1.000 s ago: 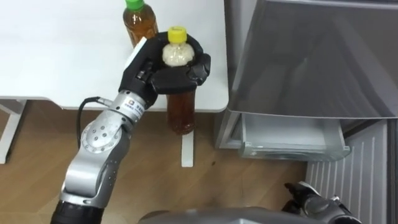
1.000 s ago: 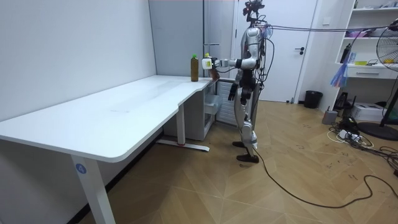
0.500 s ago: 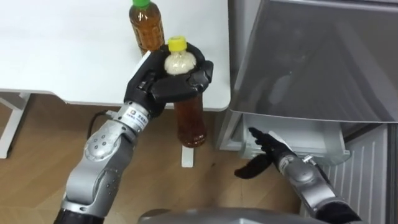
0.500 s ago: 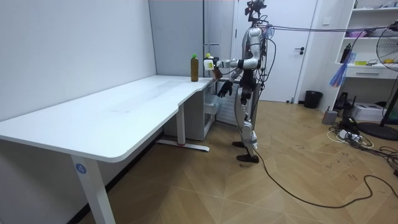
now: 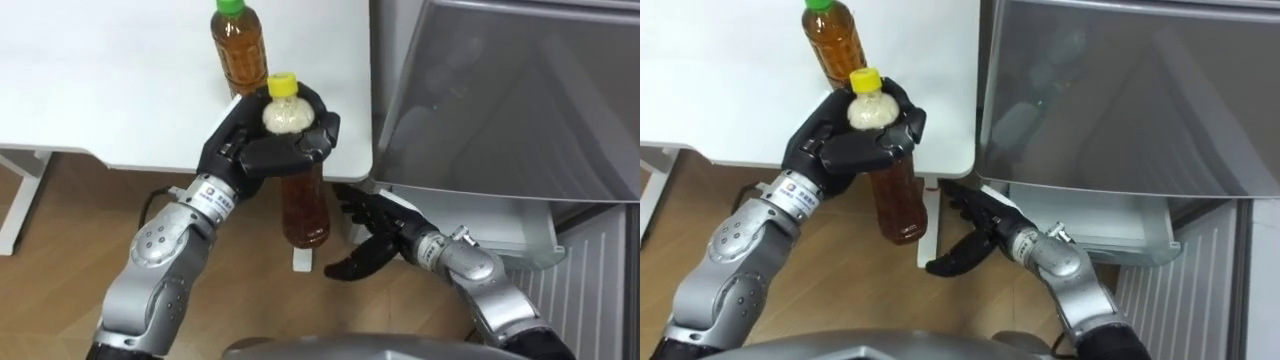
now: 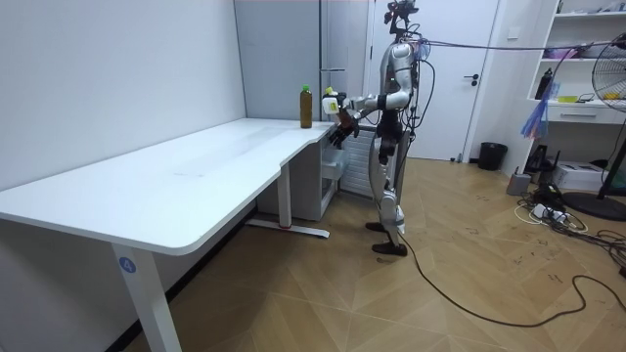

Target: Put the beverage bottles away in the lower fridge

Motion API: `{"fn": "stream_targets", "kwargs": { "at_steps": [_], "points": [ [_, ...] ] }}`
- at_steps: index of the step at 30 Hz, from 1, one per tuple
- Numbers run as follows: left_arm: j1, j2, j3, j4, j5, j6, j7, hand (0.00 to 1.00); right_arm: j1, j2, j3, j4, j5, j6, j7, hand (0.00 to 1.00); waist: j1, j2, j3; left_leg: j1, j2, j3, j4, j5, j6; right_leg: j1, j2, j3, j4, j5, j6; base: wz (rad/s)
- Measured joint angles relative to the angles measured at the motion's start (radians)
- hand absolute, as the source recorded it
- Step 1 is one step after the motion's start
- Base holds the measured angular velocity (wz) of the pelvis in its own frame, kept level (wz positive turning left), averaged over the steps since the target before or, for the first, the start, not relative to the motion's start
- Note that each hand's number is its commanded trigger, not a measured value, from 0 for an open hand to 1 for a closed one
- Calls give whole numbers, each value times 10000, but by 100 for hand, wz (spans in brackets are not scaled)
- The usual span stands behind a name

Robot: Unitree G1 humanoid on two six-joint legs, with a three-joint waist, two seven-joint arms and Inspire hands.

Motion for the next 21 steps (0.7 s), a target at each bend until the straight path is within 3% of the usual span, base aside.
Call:
{"fn": "stream_targets", "kwargs": {
  "at_steps": [9,14,21],
  "points": [
    [74,-20,-463,-11,241,-1,-22,100,-12,-131,322,-526,570,227,1804,0,32,-88,-56,-203,-120,-74,77,0,11,-171,-23,-144,105,-15,26,3],
    [170,-45,-631,-9,493,0,-279,100,-18,-195,377,-527,708,477,2961,0,68,-104,-42,-215,-118,-42,162,0,11,-165,-24,-118,112,-16,26,0],
    [266,-31,-754,-7,490,0,-462,100,-18,-345,363,-529,1370,822,3545,0,112,-215,24,-216,-110,-26,135,-2,14,-176,-13,-34,125,-16,25,0]
  ]
}}
